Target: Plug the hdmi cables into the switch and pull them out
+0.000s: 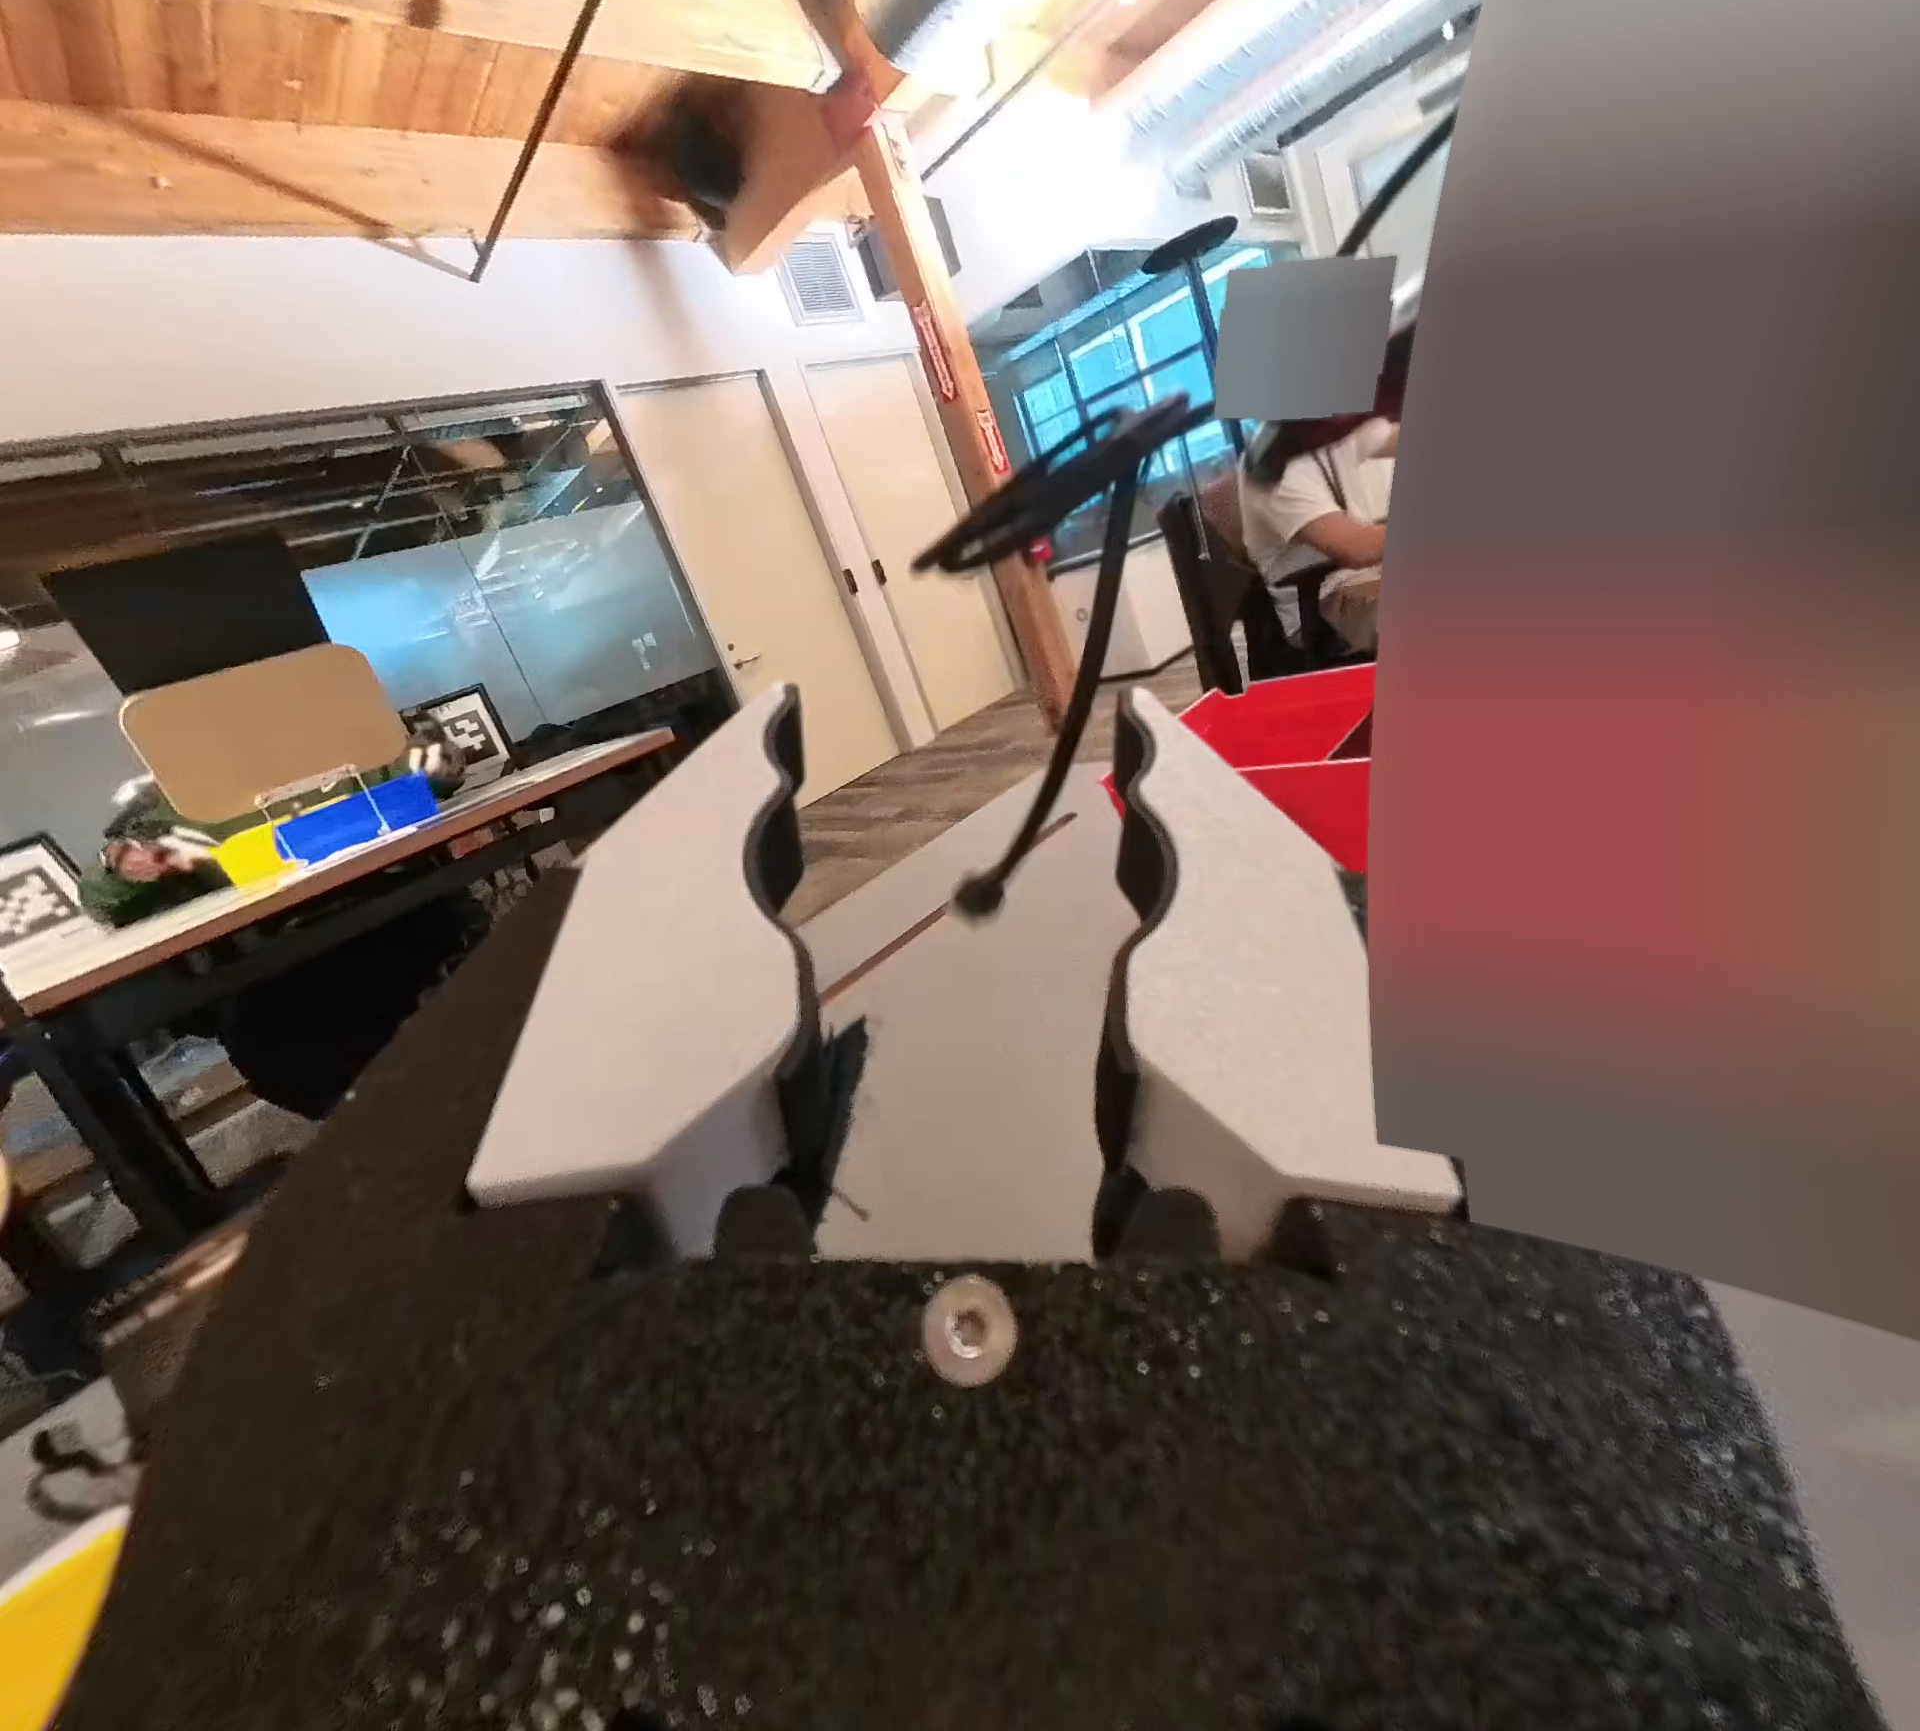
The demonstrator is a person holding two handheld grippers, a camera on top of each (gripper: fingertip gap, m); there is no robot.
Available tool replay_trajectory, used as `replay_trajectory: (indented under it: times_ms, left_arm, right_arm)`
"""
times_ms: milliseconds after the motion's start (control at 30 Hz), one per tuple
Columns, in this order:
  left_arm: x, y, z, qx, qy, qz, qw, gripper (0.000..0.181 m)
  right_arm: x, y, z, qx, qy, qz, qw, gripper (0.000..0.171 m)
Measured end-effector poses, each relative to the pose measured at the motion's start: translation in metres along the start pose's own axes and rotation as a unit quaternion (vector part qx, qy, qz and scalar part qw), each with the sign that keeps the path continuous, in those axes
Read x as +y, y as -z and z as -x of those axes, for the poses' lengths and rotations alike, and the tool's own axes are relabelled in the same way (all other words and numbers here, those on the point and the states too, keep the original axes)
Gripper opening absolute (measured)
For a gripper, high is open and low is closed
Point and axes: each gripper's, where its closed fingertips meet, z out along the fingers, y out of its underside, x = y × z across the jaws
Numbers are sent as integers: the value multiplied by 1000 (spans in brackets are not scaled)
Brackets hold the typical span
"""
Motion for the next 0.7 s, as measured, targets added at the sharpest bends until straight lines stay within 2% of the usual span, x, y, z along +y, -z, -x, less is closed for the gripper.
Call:
replay_trajectory:
  times_ms: [33, 200, 400, 533, 700]
  left_arm:
    - [10, -2, 2, -7, 8, -1, 1000, 57]
    - [76, -20, 17, -42, 43, 26, 998, 50]
    - [138, -51, 9, -21, 59, 87, 994, 46]
    - [147, -67, 5, -12, 47, 93, 994, 47]
    - [172, -79, 2, -15, 25, 107, 994, 41]
  right_arm:
    - [9, 4, -15, 3, 26, 21, 999, 20]
    - [57, 26, -76, -35, 132, 125, 983, 20]
    - [137, 36, -115, -162, 209, 288, 921, 19]
    - [182, 13, -105, -263, 238, 353, 866, 19]
    - [226, -31, -59, -385, 270, 389, 792, 18]
